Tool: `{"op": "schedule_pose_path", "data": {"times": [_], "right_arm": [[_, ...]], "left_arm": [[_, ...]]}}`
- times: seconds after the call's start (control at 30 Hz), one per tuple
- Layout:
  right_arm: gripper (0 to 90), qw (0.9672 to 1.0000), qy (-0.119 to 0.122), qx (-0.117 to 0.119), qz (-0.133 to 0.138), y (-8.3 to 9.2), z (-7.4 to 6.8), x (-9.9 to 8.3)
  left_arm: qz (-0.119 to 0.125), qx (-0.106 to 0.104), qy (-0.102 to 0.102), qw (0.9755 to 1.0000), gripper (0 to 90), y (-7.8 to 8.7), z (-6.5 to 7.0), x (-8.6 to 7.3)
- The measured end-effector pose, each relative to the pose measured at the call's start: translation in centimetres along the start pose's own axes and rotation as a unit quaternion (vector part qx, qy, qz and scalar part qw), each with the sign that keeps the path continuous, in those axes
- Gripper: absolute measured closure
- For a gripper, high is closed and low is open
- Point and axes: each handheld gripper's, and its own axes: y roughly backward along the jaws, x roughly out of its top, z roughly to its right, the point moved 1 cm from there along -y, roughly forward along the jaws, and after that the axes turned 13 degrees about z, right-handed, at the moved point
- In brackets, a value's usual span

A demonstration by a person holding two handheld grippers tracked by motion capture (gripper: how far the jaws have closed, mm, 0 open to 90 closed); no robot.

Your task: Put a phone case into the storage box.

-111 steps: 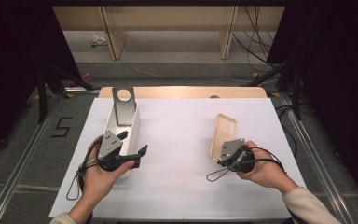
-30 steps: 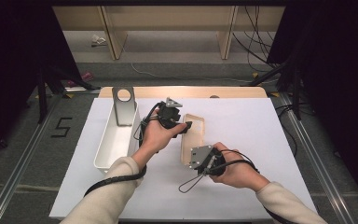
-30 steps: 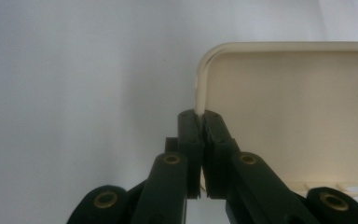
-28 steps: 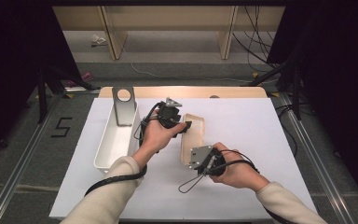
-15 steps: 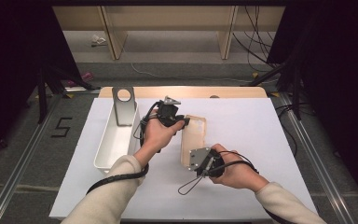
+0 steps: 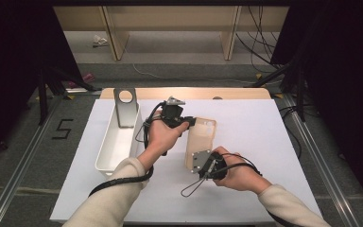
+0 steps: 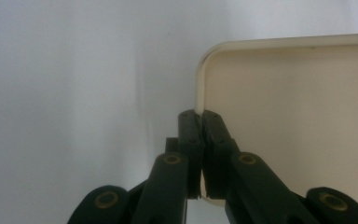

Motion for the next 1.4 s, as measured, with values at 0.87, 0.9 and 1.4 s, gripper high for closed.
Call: {"op": "schedule_pose_path", "data": {"times": [0.87, 0.9, 1.4], "right_arm": [[30.8, 0.9829, -0.136, -0.093, 0.082, 2.0, 1.8, -1.9], [29.5, 0.9811, -0.144, -0.097, 0.086, 2.2, 1.9, -2.1], [19.4, 0.9493, -0.238, -0.144, 0.147, 4.5, 3.1, -4.4]], "left_arm": [[0.077, 0.036, -0.065, 0.9943, 84.0, 2.1, -1.1, 0.1], [0.08, 0.038, -0.064, 0.994, 83.9, 2.3, -1.2, 0.1], [0.114, 0.059, -0.061, 0.9899, 83.9, 4.9, -2.8, 0.9]]}}
